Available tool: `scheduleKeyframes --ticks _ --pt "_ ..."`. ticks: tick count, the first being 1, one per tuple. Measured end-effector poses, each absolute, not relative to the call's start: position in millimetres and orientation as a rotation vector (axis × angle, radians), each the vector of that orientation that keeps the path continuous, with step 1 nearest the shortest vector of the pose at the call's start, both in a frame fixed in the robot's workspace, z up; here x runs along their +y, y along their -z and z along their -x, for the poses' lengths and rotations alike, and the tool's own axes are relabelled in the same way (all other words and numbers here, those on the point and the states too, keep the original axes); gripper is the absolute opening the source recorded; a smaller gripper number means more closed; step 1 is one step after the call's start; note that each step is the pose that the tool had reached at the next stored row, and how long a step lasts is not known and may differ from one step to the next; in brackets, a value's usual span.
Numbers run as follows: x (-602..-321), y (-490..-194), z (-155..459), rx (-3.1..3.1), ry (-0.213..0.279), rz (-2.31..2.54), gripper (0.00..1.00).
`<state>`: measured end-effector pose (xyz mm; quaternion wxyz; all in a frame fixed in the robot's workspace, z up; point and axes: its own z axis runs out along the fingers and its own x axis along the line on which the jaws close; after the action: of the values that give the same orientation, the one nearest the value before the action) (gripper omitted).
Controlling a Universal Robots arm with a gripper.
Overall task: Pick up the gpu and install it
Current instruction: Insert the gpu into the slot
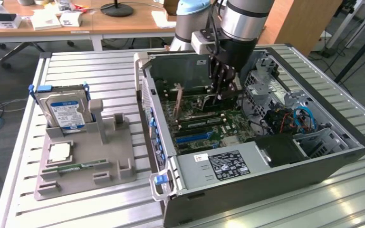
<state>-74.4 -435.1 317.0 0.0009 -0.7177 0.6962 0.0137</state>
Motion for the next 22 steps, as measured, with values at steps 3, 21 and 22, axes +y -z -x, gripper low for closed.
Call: scheduleKeyframes --ticks 3,21,22 --pt "-438.1 -316.8 75.1 2.184 -0.043 2.255 0.26" --pt "-444.2 -295.0 77.1 2.176 -0.043 2.263 0.26" --pt "-444.4 -290.0 77.4 2.172 -0.043 2.267 0.26"
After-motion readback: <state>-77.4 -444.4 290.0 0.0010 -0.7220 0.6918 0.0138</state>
